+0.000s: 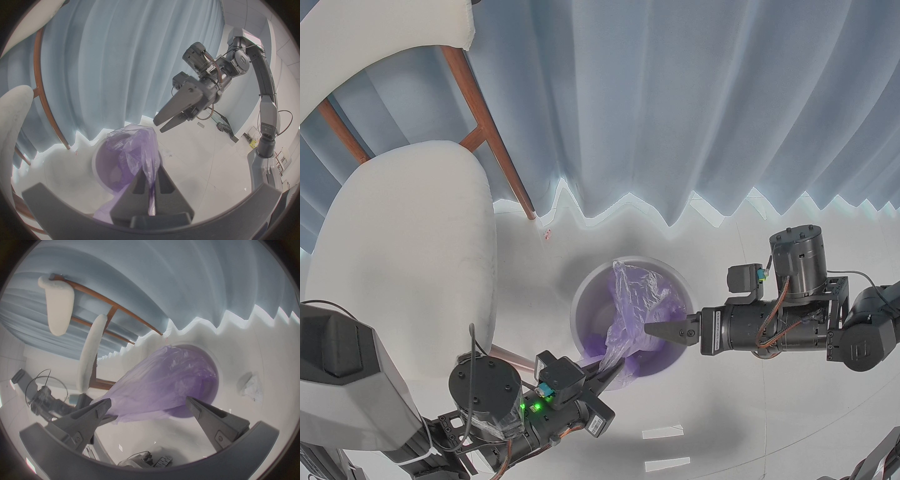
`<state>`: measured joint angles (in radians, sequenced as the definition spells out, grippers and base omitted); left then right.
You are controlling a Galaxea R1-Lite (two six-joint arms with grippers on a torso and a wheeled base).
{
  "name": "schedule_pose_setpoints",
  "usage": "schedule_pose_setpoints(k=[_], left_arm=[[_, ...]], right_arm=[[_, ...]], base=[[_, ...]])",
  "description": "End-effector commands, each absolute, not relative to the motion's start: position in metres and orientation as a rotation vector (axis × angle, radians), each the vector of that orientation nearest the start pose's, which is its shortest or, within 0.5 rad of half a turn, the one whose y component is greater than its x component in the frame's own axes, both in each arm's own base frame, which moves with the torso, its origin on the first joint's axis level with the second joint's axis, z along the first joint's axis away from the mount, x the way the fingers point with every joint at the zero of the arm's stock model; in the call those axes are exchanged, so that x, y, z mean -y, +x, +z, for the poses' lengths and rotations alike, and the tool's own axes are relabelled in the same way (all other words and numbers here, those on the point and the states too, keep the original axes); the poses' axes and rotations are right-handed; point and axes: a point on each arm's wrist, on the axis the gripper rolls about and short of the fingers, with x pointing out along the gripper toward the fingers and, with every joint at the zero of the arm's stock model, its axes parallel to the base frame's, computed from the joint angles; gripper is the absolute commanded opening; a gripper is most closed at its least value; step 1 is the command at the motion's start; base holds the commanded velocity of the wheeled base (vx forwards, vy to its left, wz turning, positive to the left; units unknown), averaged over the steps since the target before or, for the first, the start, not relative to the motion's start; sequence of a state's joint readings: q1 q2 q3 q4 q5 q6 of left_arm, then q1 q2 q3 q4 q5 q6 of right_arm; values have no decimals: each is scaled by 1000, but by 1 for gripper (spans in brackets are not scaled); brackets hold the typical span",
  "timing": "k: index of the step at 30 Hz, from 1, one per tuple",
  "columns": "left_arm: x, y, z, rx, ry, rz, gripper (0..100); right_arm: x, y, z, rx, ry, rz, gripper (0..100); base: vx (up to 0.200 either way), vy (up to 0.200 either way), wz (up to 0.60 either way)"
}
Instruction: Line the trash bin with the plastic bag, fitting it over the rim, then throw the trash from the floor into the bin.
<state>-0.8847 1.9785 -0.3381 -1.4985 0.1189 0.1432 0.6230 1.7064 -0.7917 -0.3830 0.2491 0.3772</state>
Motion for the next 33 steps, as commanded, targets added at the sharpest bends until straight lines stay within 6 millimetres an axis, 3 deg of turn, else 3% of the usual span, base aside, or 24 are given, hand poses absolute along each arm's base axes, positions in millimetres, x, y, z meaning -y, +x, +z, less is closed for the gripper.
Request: schedule_pose_setpoints(k=[1,6,17,33], left_arm=[[218,182,79,-80,211,-773,0],[218,182,79,-81,212,-773,0],[219,179,77,-85,217,-784,0],[221,177,79,-80,215,-790,0]], right_arm=[[-175,225,155,-687,212,807,100],[-179,219,158,-671,193,854,100],[-197,231,168,-655,232,865,100],[-200,238,148,-783,220,817,100]], base=[[0,0,0],[0,0,0],[0,0,0],[0,0,0]])
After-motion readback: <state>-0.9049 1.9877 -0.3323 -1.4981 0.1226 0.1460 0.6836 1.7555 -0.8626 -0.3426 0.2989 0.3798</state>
